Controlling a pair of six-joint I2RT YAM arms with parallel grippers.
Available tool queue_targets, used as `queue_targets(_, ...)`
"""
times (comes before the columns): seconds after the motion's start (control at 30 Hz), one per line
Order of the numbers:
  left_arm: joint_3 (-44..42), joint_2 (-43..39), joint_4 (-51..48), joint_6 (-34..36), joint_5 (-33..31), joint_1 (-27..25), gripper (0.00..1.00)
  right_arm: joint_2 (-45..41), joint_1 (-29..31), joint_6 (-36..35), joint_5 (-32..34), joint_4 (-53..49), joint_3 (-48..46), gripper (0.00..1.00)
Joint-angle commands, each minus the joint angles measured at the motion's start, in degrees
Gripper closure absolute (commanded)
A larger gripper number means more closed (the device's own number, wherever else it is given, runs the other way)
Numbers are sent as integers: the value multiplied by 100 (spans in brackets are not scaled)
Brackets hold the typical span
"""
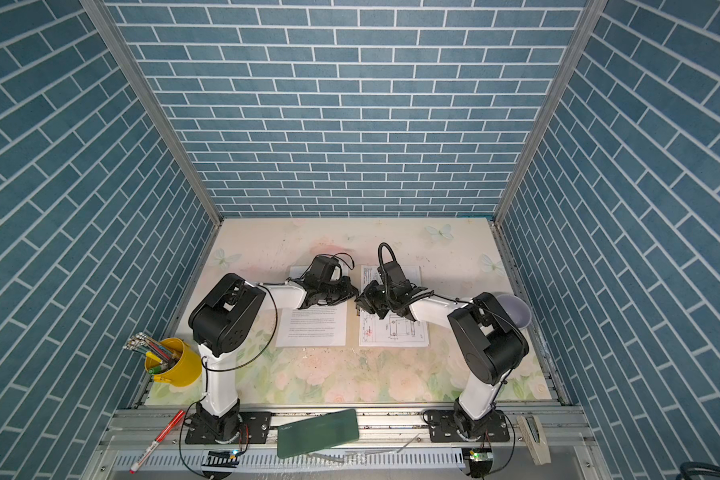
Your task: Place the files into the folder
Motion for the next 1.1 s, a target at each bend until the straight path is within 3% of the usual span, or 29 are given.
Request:
queue_targets(0.0, -163, 60, -144, 108, -162, 0, 91, 97, 27, 193, -29, 116, -21, 88)
queue_targets(0.5, -67, 86, -252, 219, -145, 19, 91, 92, 29, 81, 134, 356, -571, 100)
queue_targets(1.07, -5, 157, -354, 369, -86, 28, 91, 488, 27, -183, 215, 863, -1084, 100)
